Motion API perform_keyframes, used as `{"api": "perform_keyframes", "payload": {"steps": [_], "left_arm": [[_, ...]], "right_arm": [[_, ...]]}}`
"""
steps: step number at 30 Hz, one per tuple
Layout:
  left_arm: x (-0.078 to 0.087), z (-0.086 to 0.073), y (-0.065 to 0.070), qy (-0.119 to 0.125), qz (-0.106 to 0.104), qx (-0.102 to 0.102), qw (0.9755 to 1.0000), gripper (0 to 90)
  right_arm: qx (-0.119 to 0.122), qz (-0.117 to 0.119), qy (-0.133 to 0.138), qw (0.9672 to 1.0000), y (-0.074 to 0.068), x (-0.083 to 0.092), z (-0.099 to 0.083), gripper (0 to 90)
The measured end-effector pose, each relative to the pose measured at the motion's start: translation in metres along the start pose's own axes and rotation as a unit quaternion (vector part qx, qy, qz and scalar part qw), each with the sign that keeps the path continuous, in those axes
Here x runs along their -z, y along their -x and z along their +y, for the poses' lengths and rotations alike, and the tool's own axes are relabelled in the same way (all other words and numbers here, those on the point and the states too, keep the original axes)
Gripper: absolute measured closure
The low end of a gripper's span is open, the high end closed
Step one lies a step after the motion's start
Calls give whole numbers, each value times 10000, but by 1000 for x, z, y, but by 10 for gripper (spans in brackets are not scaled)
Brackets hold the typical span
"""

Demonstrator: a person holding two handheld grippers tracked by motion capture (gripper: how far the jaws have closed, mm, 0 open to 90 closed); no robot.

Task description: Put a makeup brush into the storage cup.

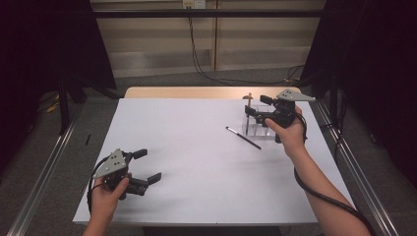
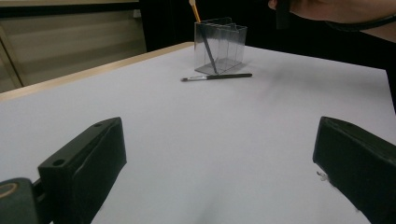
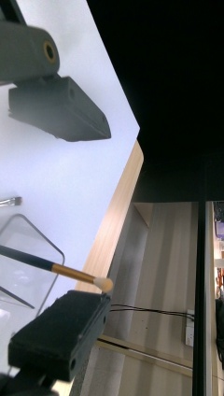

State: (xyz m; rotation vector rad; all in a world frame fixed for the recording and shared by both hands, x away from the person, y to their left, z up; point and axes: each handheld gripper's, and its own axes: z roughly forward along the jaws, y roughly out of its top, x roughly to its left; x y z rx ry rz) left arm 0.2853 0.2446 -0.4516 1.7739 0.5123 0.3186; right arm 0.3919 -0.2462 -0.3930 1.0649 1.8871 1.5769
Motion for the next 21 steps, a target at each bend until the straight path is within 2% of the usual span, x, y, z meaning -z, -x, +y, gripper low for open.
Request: {"api": "perform_keyframes", "payload": {"steps": [10, 16, 21], "left_arm": [[-2, 1, -1, 34, -20, 4, 10000, 27], [-3, 1, -1, 20, -48, -8, 10000, 26], [-3, 1, -2, 35, -43, -10, 10000, 26]], "right_arm": [[-53, 164, 59, 9998, -15, 13, -9, 80], [93, 181, 9, 9998, -21, 19, -16, 57], [31, 233, 22, 9997, -24, 22, -23, 47]]}}
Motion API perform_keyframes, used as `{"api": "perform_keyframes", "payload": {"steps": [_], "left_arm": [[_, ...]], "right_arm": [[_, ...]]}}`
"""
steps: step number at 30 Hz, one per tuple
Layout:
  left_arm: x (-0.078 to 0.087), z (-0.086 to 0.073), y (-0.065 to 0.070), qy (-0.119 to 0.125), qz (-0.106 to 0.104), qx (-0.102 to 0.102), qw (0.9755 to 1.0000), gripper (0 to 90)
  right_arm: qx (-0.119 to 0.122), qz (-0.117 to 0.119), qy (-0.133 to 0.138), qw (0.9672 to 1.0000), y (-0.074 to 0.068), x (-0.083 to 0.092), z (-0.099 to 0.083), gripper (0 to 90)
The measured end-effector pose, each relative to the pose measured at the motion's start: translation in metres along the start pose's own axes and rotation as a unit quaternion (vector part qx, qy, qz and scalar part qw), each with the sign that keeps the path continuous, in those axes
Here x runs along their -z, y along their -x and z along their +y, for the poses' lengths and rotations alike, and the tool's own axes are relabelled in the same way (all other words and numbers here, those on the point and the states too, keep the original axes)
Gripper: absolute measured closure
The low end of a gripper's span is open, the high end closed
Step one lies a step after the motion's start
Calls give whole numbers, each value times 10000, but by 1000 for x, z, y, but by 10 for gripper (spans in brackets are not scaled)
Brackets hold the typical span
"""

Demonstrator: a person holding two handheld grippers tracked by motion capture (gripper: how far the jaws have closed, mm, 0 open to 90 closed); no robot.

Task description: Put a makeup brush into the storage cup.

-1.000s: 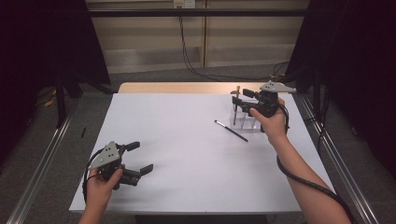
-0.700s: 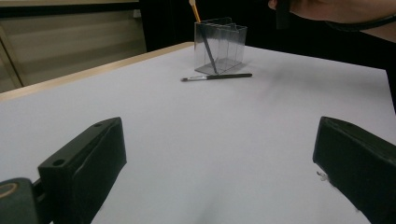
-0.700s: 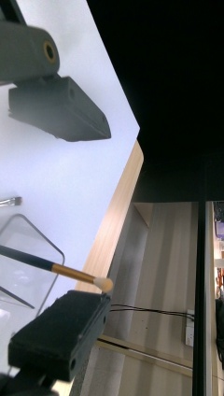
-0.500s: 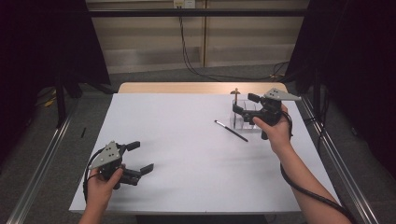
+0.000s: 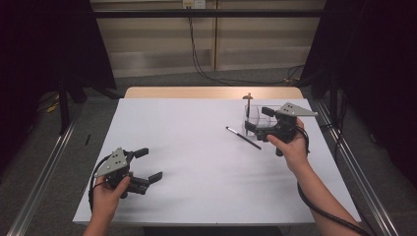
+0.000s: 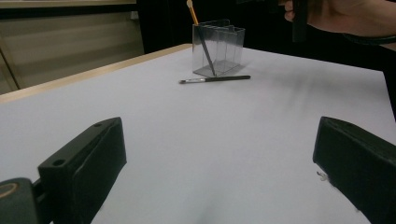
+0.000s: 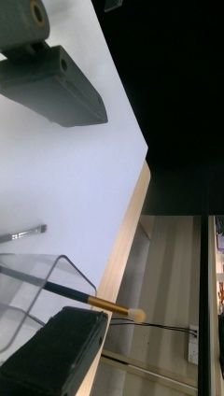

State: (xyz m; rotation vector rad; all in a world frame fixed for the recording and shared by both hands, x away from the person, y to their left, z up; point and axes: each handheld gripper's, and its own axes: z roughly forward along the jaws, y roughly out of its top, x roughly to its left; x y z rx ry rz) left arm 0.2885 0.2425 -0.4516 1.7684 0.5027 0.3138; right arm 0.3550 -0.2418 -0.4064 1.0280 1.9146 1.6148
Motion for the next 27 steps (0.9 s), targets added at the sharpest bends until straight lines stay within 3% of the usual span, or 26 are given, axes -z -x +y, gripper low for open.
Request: {"api": "perform_keyframes", "payload": {"steps": [27], "left_arm": [[4, 1, 3, 34, 92, 12, 10000, 27]], "right_arm": [[29, 226, -3, 9997, -19, 29, -25, 17]]}}
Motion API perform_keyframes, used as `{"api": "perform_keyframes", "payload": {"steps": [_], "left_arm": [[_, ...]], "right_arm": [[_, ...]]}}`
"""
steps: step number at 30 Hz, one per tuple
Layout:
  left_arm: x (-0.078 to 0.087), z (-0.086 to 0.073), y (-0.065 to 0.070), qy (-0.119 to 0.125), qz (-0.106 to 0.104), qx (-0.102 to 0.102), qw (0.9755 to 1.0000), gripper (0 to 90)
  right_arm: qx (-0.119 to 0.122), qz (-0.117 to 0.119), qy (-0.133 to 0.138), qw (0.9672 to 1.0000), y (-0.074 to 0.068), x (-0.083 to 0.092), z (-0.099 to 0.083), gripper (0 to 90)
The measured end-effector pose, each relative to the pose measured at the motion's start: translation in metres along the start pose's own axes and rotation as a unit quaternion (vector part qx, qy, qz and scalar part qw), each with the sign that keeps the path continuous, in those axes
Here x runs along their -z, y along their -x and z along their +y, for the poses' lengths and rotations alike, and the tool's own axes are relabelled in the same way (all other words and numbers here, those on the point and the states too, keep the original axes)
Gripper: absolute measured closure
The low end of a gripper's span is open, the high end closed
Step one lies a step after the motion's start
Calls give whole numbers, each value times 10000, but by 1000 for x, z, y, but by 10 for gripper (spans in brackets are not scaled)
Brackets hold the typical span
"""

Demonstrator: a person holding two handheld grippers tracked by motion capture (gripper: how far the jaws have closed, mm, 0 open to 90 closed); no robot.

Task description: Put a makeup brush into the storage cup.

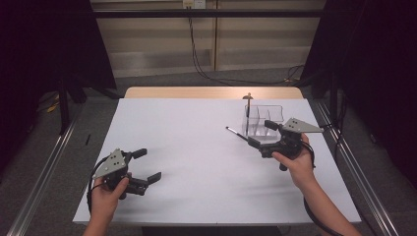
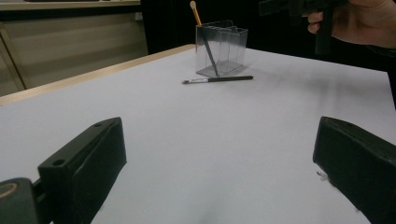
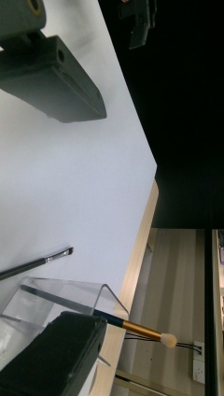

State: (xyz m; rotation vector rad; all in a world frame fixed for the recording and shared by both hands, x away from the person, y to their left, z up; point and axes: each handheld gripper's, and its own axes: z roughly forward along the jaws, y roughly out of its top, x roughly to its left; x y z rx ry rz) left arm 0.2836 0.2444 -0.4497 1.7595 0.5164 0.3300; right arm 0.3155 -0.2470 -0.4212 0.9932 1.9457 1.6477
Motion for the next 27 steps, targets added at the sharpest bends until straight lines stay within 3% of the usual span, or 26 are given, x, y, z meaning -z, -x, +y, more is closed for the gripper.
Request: {"api": "perform_keyframes", "payload": {"steps": [27], "left_arm": [[0, 1, 0, -9, 35, -40, 10000, 27]], "right_arm": [[-76, -31, -173, 9998, -8, 42, -27, 13]]}}
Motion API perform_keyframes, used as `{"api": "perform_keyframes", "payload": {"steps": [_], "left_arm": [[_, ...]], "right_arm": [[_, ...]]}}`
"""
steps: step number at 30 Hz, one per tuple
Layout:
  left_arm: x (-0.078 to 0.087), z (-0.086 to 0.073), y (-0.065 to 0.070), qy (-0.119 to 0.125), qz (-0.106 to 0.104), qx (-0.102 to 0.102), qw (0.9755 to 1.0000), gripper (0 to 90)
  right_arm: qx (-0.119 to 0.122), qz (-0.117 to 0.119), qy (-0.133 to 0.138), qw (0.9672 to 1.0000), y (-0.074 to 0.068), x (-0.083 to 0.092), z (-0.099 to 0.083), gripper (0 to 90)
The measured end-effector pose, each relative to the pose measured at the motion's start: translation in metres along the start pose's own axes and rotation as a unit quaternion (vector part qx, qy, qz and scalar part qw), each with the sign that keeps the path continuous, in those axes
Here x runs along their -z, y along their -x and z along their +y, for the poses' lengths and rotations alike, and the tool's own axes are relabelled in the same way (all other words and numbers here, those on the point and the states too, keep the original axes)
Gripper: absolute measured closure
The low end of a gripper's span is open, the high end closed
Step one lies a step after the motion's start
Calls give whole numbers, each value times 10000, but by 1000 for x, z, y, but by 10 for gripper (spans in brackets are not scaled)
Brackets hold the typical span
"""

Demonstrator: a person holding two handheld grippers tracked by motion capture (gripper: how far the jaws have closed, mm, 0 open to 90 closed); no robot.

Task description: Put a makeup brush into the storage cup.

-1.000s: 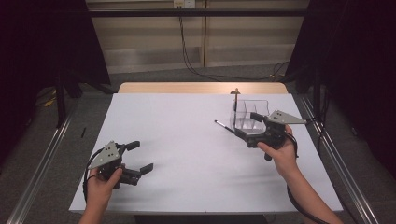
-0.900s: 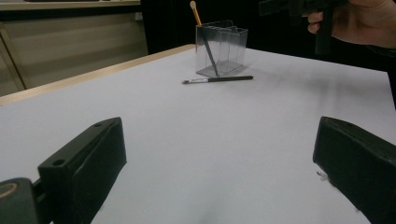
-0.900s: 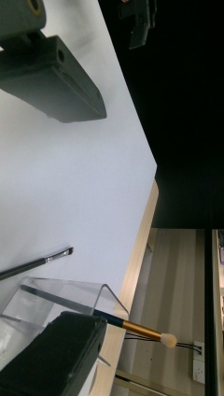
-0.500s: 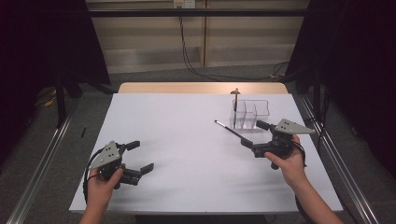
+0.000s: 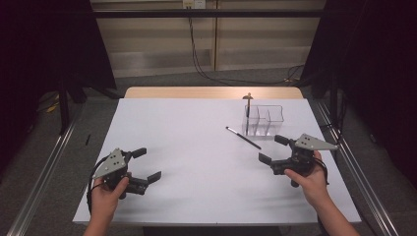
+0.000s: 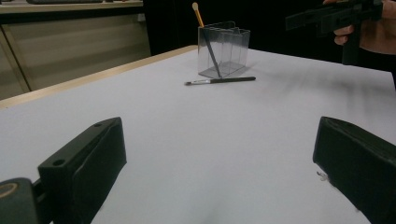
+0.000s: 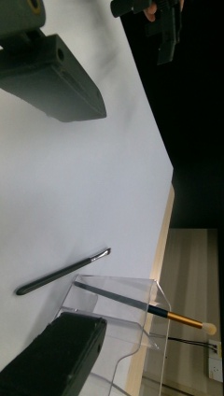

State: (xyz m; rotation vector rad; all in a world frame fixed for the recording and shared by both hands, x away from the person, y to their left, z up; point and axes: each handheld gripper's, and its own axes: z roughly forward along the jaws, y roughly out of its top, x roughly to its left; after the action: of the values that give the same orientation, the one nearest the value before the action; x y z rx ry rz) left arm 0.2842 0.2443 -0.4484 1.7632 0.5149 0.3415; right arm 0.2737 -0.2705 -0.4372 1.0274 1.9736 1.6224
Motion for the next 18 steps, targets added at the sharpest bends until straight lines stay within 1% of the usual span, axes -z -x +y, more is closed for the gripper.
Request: {"api": "perform_keyframes", "payload": {"steps": [2, 4, 9, 15, 16, 18], "left_arm": [[0, 0, 0, 0, 2, -10, 10000, 27], [1, 0, 0, -1, 10, -42, 10000, 27], [1, 0, -1, 5, 10, -27, 10000, 26], [1, 0, -1, 11, 22, -29, 10000, 27], [2, 0, -1, -4, 29, -54, 10000, 27], [1, 0, -1, -10, 24, -27, 10000, 26]], "right_arm": [[47, -32, -10, 10000, -1, 3, -1, 11], [47, -28, 2, 10000, -1, 6, -2, 11], [12, -63, 30, 10000, -1, 12, -3, 11], [0, -106, -12, 9999, -2, 18, -8, 11], [26, -115, -28, 9999, -2, 19, -9, 11], [52, -138, -41, 9999, -3, 22, -11, 11]]}}
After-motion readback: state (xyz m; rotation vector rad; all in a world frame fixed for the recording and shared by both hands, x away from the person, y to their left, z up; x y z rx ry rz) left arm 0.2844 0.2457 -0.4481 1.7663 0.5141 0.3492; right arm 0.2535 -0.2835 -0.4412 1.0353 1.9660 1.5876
